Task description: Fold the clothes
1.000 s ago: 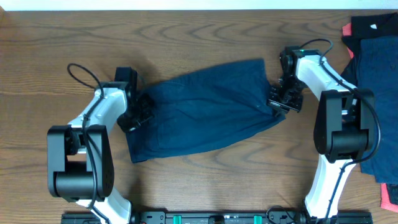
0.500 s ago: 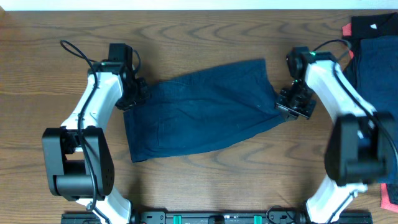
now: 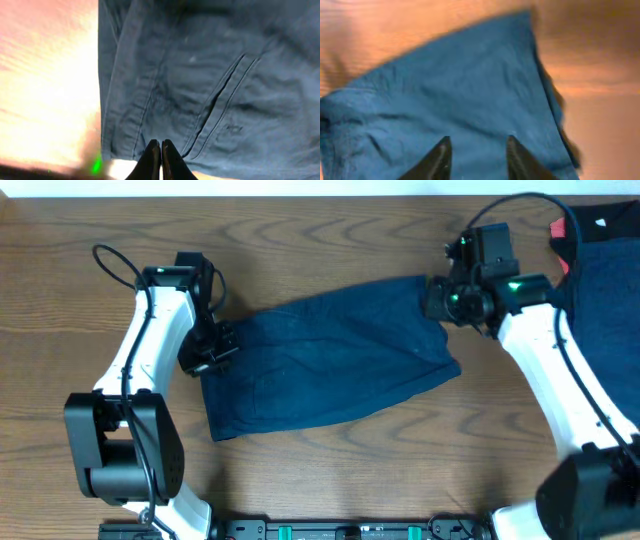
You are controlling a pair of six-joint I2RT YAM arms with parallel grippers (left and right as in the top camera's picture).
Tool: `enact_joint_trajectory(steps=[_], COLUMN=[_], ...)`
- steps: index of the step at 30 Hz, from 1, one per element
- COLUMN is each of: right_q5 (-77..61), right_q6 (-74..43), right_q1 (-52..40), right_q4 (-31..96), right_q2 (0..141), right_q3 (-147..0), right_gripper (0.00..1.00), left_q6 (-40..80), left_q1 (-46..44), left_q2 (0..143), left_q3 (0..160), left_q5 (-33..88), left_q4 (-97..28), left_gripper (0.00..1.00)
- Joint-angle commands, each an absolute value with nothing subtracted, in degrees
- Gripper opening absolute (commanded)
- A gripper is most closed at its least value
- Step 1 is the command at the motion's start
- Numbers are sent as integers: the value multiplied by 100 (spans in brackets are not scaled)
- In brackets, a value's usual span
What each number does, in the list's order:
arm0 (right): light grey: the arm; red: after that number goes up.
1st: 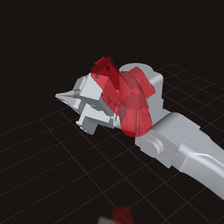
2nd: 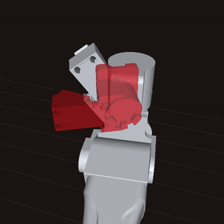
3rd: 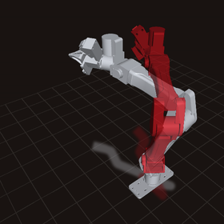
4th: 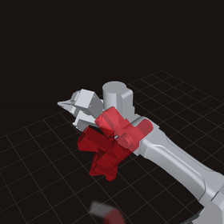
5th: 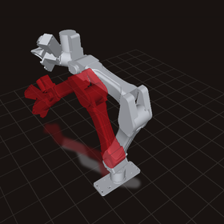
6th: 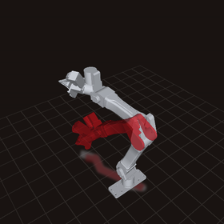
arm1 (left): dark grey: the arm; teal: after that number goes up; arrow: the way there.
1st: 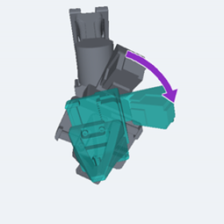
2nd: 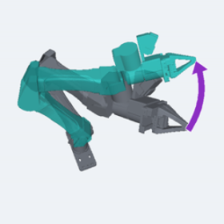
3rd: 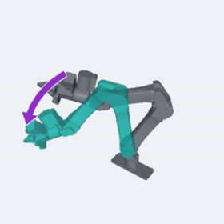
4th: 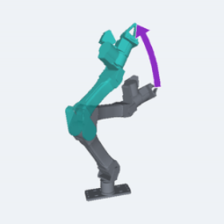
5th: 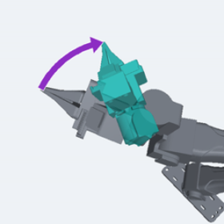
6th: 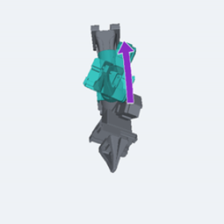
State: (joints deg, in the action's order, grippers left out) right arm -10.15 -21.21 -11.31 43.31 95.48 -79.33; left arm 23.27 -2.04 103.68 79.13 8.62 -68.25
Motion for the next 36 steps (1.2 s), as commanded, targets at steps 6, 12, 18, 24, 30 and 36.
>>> enact_joint_trajectory(steps=[6, 12, 18, 24, 30, 36], right_q5=[-2023, -2265, -1651, -934, -917, -620], right_q6=[-1640, -1737, -1968, -1769, -1769, -2130], right_q1=[-1201, -1186, -1087, -974, -899, -773], right_q4=[3470, 3428, 3951, 4530, 4484, 4652], right_q2=[10790, 11391, 11478, 11557, 11828, 11931], right_q3=[-7898, -7900, -7898, -7887, -7813, -7679], right_gripper=[36, 21, 6, 1, 1, 1], left_q6=[2759, 2818, 2812, 2663, 2633, 2290], left_q1=[-362, -355, -355, -355, -355, -355], left_q2=[10254, 10254, 10261, 10274, 10276, 10278], left_q3=[6740, 6101, 6055, 6055, 6053, 6053], left_q5=[858, 858, 858, 858, 858, 856], left_q4=[-6410, -5695, -5175, -4729, -4493, -4051], left_gripper=[6, 6, 6, 6, 6, 6])
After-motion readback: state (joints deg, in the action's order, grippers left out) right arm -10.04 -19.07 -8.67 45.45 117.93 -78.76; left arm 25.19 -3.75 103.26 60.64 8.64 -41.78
